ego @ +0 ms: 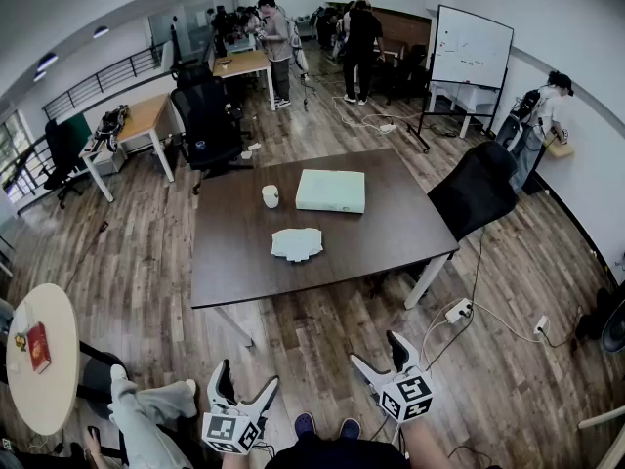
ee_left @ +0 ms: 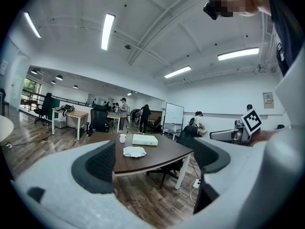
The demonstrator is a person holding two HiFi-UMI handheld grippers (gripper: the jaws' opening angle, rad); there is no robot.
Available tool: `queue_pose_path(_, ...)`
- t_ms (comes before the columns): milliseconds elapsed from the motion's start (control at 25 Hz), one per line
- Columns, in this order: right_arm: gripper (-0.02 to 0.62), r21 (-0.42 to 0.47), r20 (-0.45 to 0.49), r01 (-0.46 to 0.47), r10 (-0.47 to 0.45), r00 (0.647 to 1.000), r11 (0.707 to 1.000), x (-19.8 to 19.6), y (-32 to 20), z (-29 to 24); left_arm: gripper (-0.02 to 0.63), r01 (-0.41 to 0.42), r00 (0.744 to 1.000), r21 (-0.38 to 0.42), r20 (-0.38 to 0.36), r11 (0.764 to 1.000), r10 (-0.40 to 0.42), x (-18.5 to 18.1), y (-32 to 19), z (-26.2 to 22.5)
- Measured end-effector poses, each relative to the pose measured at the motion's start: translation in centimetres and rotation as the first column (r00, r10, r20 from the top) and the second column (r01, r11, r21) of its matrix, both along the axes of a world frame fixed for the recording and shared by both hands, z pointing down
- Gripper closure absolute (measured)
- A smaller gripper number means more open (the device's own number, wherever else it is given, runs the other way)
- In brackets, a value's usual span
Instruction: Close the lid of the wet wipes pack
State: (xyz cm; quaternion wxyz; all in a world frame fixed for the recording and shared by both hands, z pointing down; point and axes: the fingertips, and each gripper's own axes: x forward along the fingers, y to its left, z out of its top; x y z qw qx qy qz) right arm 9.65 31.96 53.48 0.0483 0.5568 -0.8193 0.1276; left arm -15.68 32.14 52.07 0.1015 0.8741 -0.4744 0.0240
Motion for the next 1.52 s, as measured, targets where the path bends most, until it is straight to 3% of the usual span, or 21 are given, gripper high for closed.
queue_pose_path(640,0.149,-0.002,0.047,0.012,-0.012,0.999,1.0,-0.6,-1.8,-0.2,0.104,-0.051,0.999,-0.012,0.013,0.999,0.051,0.5,-1.5,0.3)
queue_pose_path(960,0.148,-0.006,0.019,-0.024,0.024,1.0,1.0,-3.9,-2.9,0.1,0.104,-0.092,0.995,-0.006,0.021,0.996,0.092,-2.7,-2.8,0.1)
queue_pose_path(1520,0.1,-0.013,0.068,-0.105,0.106,0.992,0.994,-7.5,-3.0,0.2,0.104,-0.195,0.981,0.018,-0.019,0.981,0.195,-5.6,-5.4,-0.1)
